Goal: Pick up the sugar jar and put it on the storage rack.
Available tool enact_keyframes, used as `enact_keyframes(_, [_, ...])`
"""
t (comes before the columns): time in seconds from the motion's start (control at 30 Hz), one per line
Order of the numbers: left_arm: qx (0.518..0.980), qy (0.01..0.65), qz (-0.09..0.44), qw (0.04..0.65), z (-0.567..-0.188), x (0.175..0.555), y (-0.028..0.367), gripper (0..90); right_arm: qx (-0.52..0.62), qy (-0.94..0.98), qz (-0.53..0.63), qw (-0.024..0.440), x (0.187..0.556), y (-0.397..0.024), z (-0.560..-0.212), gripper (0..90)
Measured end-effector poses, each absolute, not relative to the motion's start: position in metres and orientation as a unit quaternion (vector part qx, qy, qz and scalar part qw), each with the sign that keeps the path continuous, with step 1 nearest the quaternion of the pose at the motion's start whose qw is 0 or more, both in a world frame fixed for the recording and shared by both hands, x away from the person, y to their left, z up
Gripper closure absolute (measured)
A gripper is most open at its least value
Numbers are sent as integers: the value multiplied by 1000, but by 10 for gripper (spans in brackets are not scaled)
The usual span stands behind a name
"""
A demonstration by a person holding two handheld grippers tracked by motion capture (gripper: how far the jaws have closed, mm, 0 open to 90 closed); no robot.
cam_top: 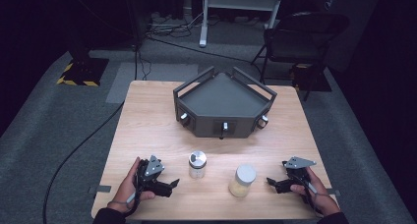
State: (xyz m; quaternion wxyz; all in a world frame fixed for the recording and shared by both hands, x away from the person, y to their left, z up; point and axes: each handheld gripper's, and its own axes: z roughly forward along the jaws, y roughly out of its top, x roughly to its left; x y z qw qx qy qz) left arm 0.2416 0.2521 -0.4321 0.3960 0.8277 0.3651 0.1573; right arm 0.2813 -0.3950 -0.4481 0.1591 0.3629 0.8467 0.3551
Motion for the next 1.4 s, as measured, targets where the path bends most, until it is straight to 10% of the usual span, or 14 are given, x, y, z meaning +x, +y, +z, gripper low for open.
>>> enact_keyframes(1.4, [829, 332, 138, 429, -422, 261, 219, 14, 362, 847, 355, 159, 282, -395, -448, 0])
